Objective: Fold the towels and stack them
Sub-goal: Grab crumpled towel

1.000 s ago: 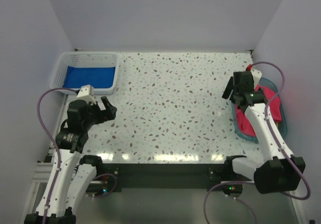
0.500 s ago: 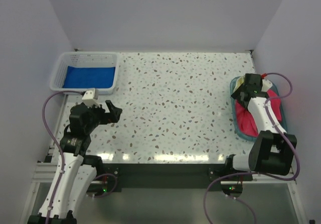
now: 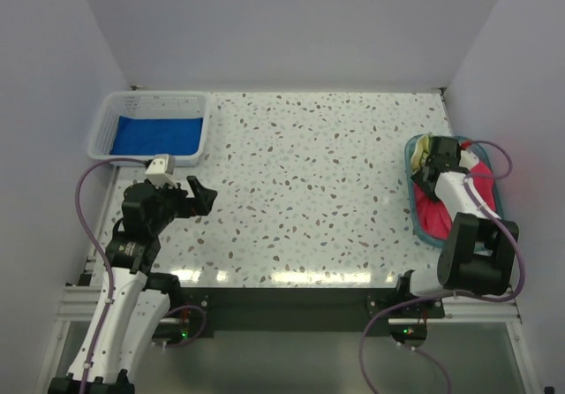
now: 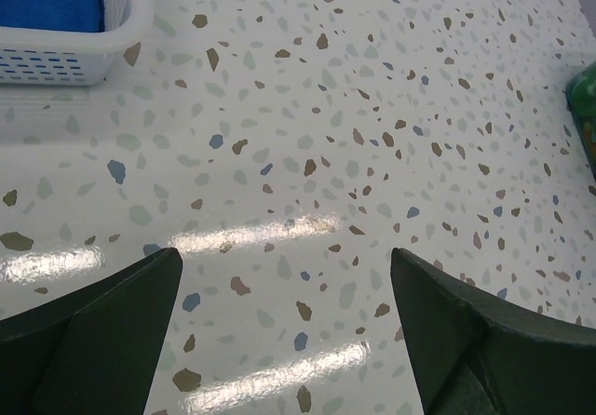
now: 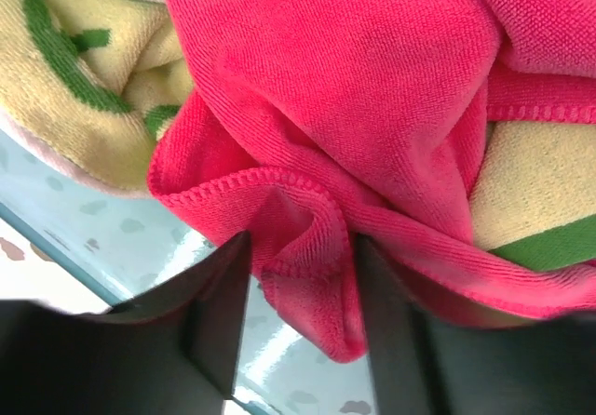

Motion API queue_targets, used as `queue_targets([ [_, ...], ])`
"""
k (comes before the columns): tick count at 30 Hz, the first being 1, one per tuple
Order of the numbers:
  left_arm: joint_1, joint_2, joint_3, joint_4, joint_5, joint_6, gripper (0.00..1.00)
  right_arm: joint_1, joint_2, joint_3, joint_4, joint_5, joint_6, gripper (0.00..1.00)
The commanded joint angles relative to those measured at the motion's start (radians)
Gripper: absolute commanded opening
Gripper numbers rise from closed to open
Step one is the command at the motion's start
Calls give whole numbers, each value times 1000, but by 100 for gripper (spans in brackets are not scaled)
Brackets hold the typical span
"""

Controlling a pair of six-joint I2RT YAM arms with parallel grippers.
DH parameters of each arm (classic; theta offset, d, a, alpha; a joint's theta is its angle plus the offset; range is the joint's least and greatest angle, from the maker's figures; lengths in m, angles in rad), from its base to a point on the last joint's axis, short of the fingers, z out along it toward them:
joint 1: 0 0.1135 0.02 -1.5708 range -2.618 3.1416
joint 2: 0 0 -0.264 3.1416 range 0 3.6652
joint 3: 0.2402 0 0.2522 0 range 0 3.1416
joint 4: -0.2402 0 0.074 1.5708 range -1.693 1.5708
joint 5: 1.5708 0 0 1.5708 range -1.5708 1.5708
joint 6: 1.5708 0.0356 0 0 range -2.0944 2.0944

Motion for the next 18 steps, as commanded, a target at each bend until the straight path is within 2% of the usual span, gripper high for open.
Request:
queue_targets([
  [1,-9,-4,-10,56,22,31,100,-6,-19,7,43,-3,18,49],
  [2,-9,-5,-12,56,22,31,100,-6,-28,20,37,10,9,31],
  [4,-9,-4,-12,56,22,29,100,-6,-68,40,13,22,-15,15],
  [5,-11,-4,-10,56,22,29,100,-6,-80,69,-7,30,-28,4],
  [6,-12,-5,-10,57,22,31,100,-6,-96,90,-23,33,-40,0],
  [10,-17,-5,-10,57,24,31,100,-6,-152,240,-72,11,-124,0],
  [15,-20,-5,-12,57,24,29,100,17,-183,493,-72,-151,-221,0],
  [18,-20,-4,-10,56,21,29,100,113,-160,657,-73,-265,-284,0],
])
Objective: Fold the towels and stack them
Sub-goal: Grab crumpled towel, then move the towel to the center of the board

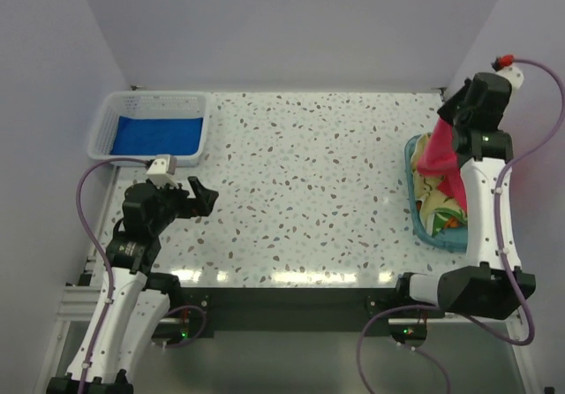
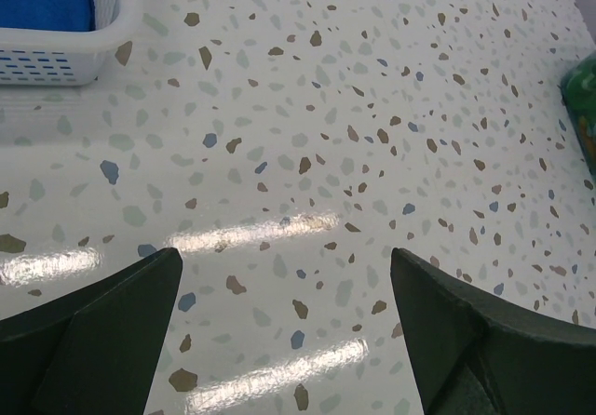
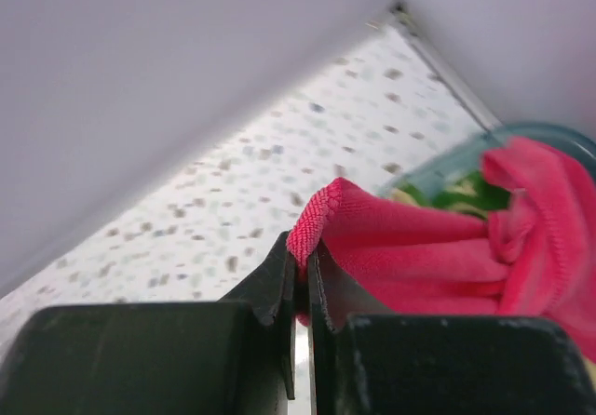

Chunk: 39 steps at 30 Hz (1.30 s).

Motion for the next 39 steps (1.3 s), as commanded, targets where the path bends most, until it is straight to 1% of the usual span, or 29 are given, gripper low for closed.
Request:
queue_targets([
  [1,-7,-2,-10,57,16,29,100,127,-2,184,6,-153,-111,0],
  [2,-7,-1,-10,54,13,29,100,239,15,272,-24,-170,-149,0],
  [4,-7,-4,-9,54,10,27,100,345,59,341,-47,-202,-160,0],
  [5,-7,-4,-9,51,5,25,100,450,69,373,-47,-247,-160,0],
  [7,-7,-5,-7,49,-2,25,100,563,105,387,-52,-261,-160,0],
  [8,-7,-5,-6,48,-4,27,100,685,119,384,-55,-266,-165,0],
  [10,-7,-7,-6,48,-13,24,100,816,176,379,-63,-269,-174,0],
  [11,-7,-8,-6,43,-16,24,100,935,202,375,-75,-270,-176,0],
  [13,-7,-11,-4,40,-34,22,100,1037,239,353,-83,-272,-163,0],
  [14,-7,-13,-1,36,-42,21,100,1118,268,318,-83,-272,-154,0],
  [16,-7,-22,2,28,-59,13,100,1195,291,275,-80,-282,-127,0],
  [17,-7,-25,2,23,-77,9,100,1258,311,231,-83,-293,-119,0],
  [19,-7,-38,2,17,-108,-2,100,1316,323,186,-99,-284,-90,0],
  [20,-7,-38,4,13,-120,-7,100,1358,323,122,-93,-287,-81,7],
  [22,-7,-38,4,7,-151,-17,100,1376,311,53,-86,-298,-51,26],
  [23,-7,-39,5,2,-157,-21,100,1379,300,-10,-84,-292,-45,43],
  [25,-7,-28,4,3,-162,-22,100,1379,247,-58,-92,-252,-34,60],
  [26,-7,-24,7,2,-165,-24,100,1376,227,-88,-92,-179,-37,71],
  [27,-7,-9,5,3,-162,-19,100,1372,187,-93,-101,-139,-45,74],
  [28,-7,4,5,5,-160,-22,100,1347,176,-96,-110,-99,-60,76],
  [30,-7,50,10,3,-157,-30,100,1297,155,-101,-115,-77,-77,76],
  [31,-7,70,13,3,-144,-34,100,1233,142,-115,-109,-77,-93,74],
  [33,-7,141,25,5,-119,-59,100,1176,133,-130,-77,-81,-105,70],
  [34,-8,168,30,17,-87,-63,99,1122,129,-150,-60,-86,-119,65],
  [35,-8,223,37,26,-75,-76,93,1100,129,-165,-11,-89,-122,63],
  [37,-28,280,48,48,-67,-82,87,1036,133,-199,34,-109,-120,57],
  [38,-42,307,68,69,-77,-83,81,1018,142,-207,61,-114,-119,55],
  [39,-63,367,82,82,-90,-88,78,1001,148,-211,72,-118,-116,54],
])
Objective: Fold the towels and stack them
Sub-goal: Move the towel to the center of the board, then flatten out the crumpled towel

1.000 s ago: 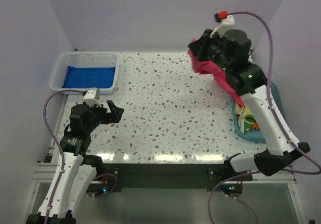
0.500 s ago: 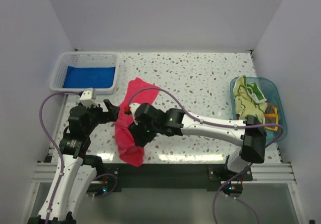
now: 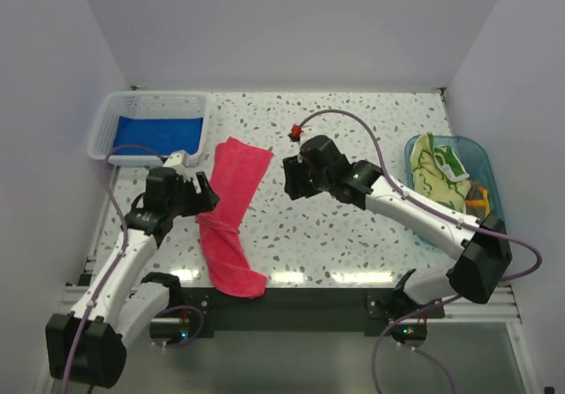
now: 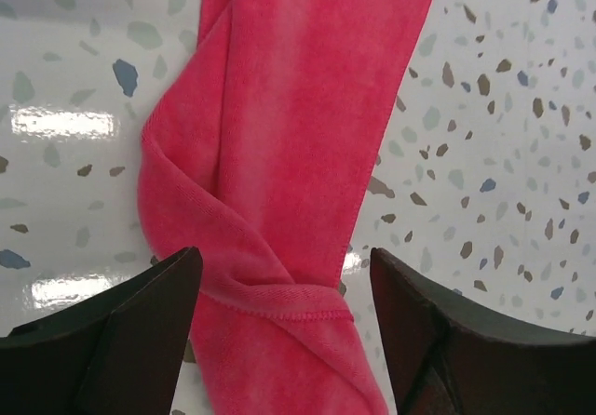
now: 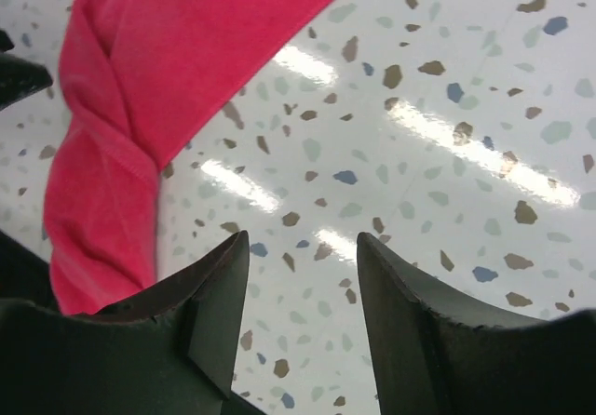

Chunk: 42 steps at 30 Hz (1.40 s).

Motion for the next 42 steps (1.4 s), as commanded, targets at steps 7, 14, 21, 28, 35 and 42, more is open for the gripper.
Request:
queue_targets([
  [7,-315,390,231,157,-206,-49,66,-154,-22,-158,164,-51,8,52],
  [14,-402,705,311,230,-289,-76,56,-187,-135,-272,176,-55,2,54],
  [21,-501,869,351,257,-280,-122,54,-205,-250,-372,182,-23,-2,57],
  [28,-718,897,334,340,-175,-328,52,-251,-347,-424,170,121,-9,59],
  [35,-850,795,429,291,-252,-415,58,-372,-313,-380,194,77,-28,60],
  [42,-751,731,569,83,-451,-229,69,-458,-90,-282,213,-24,-55,57],
])
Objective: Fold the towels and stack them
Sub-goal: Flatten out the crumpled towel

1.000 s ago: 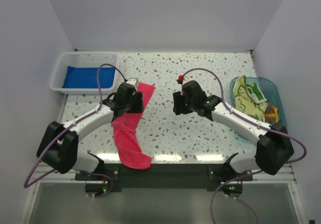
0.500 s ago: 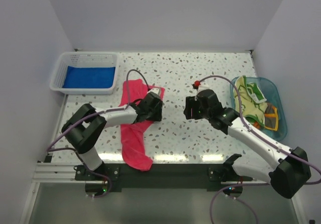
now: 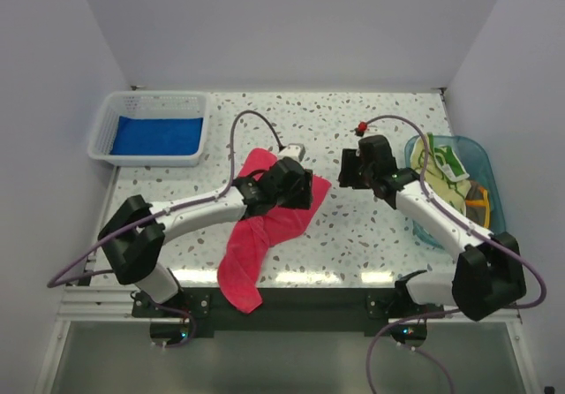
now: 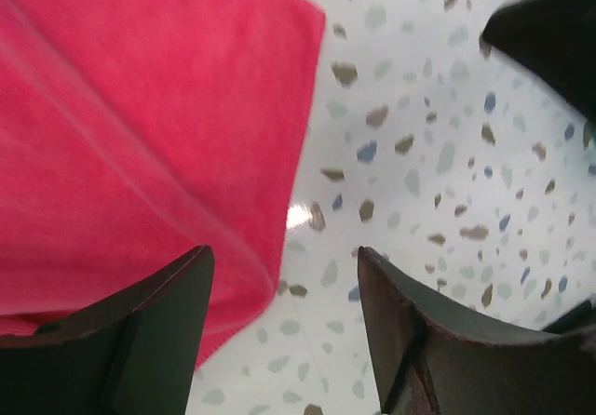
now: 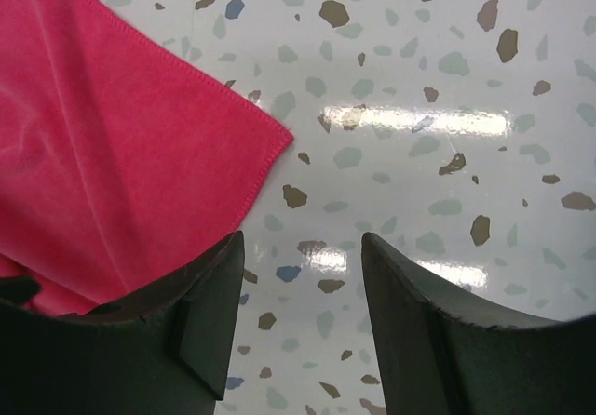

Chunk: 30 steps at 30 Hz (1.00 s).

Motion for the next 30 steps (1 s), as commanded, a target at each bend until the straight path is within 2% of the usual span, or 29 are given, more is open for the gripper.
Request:
queue_targets([
  [1,100,-45,91,-87,-103,175,68,-26,103,76,46,-74,-39,56],
  [4,212,-20,129,-87,-83,277,69,-26,238,150,24,-129,-80,54],
  [6,270,30,166,-104,-126,372,69,-24,296,205,23,-129,-105,53],
  [7,287,73,207,-105,-134,433,69,-24,359,224,12,-149,-109,53],
  [13,403,263,364,-104,-105,579,69,-15,525,353,-41,-135,-119,49],
  [23,494,414,489,-102,-37,674,69,55,660,461,-153,10,-106,42],
  [30,508,451,515,-90,-11,673,69,54,683,440,-170,76,-59,38],
])
